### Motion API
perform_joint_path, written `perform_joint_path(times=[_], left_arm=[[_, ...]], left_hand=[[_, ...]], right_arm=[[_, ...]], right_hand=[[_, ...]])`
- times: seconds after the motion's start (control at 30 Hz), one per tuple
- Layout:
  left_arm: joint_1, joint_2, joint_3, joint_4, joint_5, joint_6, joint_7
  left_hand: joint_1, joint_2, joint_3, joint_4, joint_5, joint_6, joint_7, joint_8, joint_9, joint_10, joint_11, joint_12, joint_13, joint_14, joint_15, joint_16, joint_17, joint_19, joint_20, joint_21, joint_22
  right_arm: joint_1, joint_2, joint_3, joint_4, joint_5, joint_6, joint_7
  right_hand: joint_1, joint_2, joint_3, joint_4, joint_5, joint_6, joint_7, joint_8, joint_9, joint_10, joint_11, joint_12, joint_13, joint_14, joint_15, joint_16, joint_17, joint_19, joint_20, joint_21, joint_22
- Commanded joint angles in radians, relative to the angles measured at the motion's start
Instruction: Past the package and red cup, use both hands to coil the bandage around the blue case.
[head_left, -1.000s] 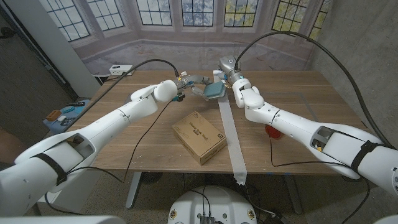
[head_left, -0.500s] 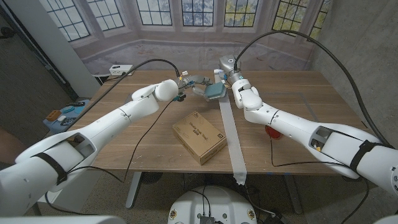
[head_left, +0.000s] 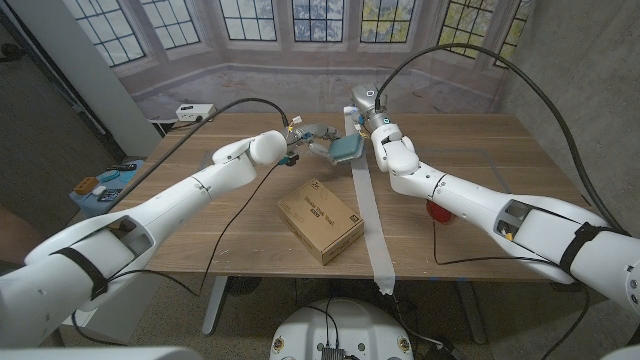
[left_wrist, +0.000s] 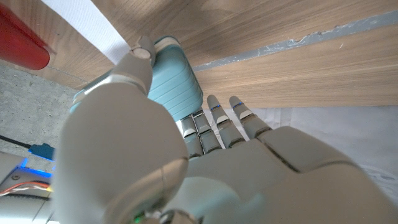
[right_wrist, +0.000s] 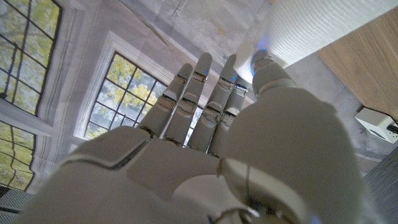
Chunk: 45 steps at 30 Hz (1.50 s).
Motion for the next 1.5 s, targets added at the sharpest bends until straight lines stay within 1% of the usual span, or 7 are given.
perform_joint_path(times=[0.03,0.23,0.57,0.9,1.0,1.23,1.5], left_arm=[[-0.001,-0.014,0.010,0.008,-0.010,0.020,0.007],[-0.005,-0.018,0.016,0.008,-0.010,0.032,0.005],[-0.017,-0.033,0.029,0.028,-0.012,0.030,0.005],[-0.029,-0.040,0.039,0.048,-0.014,0.015,0.001],[-0.030,-0.038,0.040,0.049,-0.016,0.017,-0.003],[-0.032,-0.040,0.042,0.058,-0.019,0.009,-0.003],[-0.040,-0.052,0.049,0.078,-0.021,-0.008,-0.005]], left_hand=[[-0.062,0.076,0.025,0.025,0.006,0.010,0.004,0.319,0.004,0.047,-0.035,0.005,0.241,0.001,0.009,-0.001,0.002,-0.006,-0.001,0.001,0.004],[-0.061,0.076,0.024,0.024,0.007,0.011,0.003,0.320,0.003,0.046,-0.037,0.005,0.242,0.001,0.010,-0.001,0.002,-0.006,-0.001,0.001,0.004],[-0.058,0.079,0.025,0.022,0.008,0.010,0.005,0.321,0.002,0.047,-0.037,0.006,0.242,0.002,0.010,0.000,0.002,-0.007,0.000,0.002,0.004],[-0.058,0.079,0.026,0.022,0.010,0.012,0.006,0.323,0.000,0.048,-0.036,0.006,0.242,0.002,0.010,0.000,0.001,-0.006,0.001,0.002,0.004],[-0.058,0.080,0.026,0.022,0.010,0.011,0.005,0.323,0.000,0.047,-0.032,0.006,0.242,0.003,0.011,0.000,0.001,-0.006,0.001,0.003,0.004],[-0.056,0.082,0.026,0.022,0.011,0.012,0.007,0.324,-0.001,0.049,-0.036,0.007,0.243,0.002,0.012,0.000,0.001,-0.006,0.001,0.003,0.004],[-0.057,0.082,0.025,0.022,0.012,0.010,0.003,0.324,-0.002,0.049,-0.034,0.007,0.243,0.002,0.012,0.001,0.001,-0.006,0.001,0.003,0.004]], right_arm=[[0.012,0.011,0.004,-0.009,0.004,-0.007,-0.016],[0.014,0.012,0.003,-0.011,0.004,-0.010,-0.017],[0.010,0.017,0.007,-0.023,0.005,-0.027,-0.021],[0.012,-0.002,0.004,-0.053,-0.016,-0.043,-0.003],[0.011,-0.007,0.006,-0.065,-0.021,-0.049,0.008],[0.006,-0.014,0.013,-0.098,-0.034,-0.064,0.028],[-0.011,-0.025,0.021,-0.156,-0.057,-0.090,0.060]], right_hand=[[0.010,0.002,0.003,0.002,0.003,0.012,0.002,0.003,0.004,0.015,-0.001,0.005,0.006,0.014,-0.124,-0.005,0.000,0.005,-0.051,0.000,0.002],[0.011,0.002,0.004,0.002,0.003,0.014,0.002,0.003,0.004,0.016,0.000,0.005,0.007,0.015,-0.124,-0.007,0.000,0.005,-0.051,0.000,0.002],[0.012,0.001,0.002,0.002,0.002,0.013,0.003,0.001,0.004,0.015,0.001,0.004,0.008,0.018,-0.124,-0.009,0.001,0.005,-0.050,0.000,0.002],[0.011,0.001,0.001,0.004,0.001,0.015,0.006,0.000,0.004,0.017,0.003,0.005,0.009,0.019,-0.122,-0.012,0.002,0.005,-0.048,0.000,0.002],[0.012,0.001,0.001,0.004,0.001,0.015,0.006,0.000,0.004,0.016,0.002,0.004,0.010,0.019,-0.123,-0.014,0.002,0.005,-0.048,0.000,0.002],[0.012,0.001,0.000,0.005,0.000,0.014,0.005,-0.001,0.004,0.016,0.003,0.004,0.010,0.020,-0.122,-0.016,0.003,0.005,-0.047,-0.001,0.002],[0.012,0.001,0.000,0.005,-0.001,0.014,0.005,-0.002,0.005,0.015,0.003,0.004,0.013,0.022,-0.122,-0.017,0.004,0.005,-0.045,-0.001,0.002]])
